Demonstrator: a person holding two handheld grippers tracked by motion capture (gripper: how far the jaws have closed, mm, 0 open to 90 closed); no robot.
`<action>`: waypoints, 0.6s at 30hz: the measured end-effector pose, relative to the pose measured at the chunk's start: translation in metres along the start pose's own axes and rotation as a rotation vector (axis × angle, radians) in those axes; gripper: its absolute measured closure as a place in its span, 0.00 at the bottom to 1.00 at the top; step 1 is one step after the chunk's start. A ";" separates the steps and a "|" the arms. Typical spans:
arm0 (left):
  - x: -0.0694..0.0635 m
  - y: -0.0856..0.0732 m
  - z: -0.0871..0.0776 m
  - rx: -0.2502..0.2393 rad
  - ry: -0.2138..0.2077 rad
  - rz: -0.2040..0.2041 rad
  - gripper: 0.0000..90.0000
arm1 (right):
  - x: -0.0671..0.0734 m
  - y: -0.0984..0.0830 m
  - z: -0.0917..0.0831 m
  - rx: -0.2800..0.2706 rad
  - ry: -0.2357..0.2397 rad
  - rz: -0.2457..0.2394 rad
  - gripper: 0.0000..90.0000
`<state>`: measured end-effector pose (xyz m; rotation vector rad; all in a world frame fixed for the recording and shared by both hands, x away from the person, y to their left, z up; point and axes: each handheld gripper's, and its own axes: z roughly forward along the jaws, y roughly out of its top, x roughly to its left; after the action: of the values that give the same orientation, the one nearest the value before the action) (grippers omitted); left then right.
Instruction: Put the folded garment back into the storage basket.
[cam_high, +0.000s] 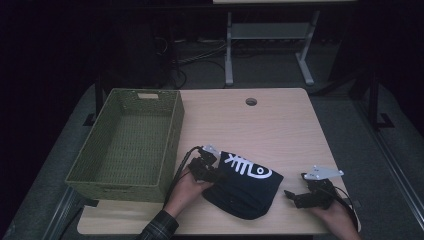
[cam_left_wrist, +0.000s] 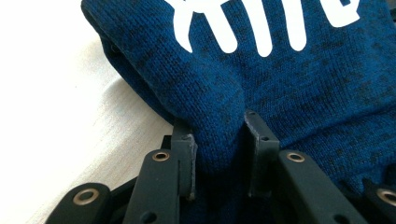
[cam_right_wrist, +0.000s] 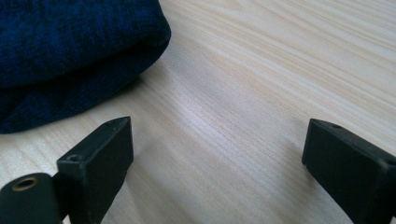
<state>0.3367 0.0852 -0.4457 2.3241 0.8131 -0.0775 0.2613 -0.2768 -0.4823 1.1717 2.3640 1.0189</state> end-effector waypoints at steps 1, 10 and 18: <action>0.000 0.000 -0.001 -0.002 0.000 0.004 0.78 | 0.000 0.000 0.000 -0.001 0.000 0.000 0.09; -0.005 0.009 -0.015 -0.006 -0.002 -0.012 0.79 | 0.000 0.000 0.000 0.000 0.000 0.000 0.09; -0.007 0.016 -0.034 -0.029 -0.002 -0.004 0.79 | 0.000 0.000 0.000 0.000 0.000 0.000 0.09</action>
<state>0.3354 0.0933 -0.4081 2.2952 0.8125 -0.0696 0.2614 -0.2768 -0.4823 1.1722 2.3638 1.0190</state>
